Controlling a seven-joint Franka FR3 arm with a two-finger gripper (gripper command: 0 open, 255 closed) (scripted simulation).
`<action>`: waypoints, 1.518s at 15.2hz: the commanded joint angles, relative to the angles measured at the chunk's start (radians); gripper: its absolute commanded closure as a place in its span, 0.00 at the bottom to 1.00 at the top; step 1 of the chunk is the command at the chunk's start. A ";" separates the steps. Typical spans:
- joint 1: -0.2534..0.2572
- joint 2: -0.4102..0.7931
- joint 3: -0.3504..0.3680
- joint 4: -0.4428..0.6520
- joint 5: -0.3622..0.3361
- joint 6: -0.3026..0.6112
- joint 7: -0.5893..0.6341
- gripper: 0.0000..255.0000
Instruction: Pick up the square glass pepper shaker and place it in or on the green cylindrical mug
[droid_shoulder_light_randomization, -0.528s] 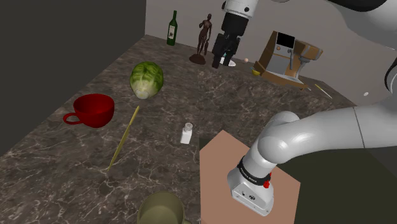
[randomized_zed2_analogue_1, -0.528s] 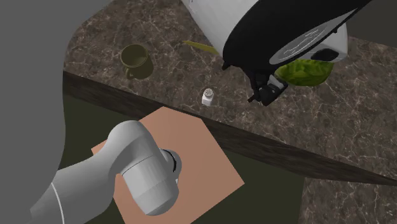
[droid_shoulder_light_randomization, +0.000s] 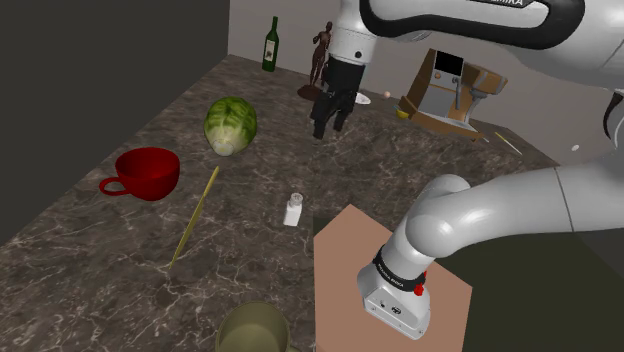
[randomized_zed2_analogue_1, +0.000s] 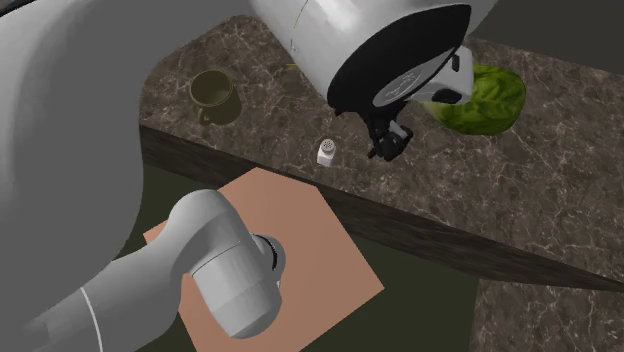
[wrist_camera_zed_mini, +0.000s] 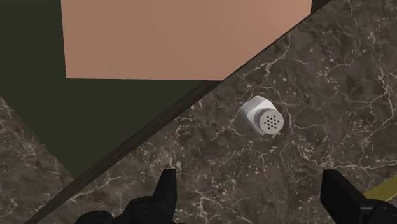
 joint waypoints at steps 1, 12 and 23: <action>0.008 0.014 0.032 -0.047 0.015 0.054 0.031 0.00; 0.046 0.184 0.191 -0.233 0.084 0.366 0.175 0.00; 0.052 0.221 0.207 -0.301 0.098 0.469 0.174 0.00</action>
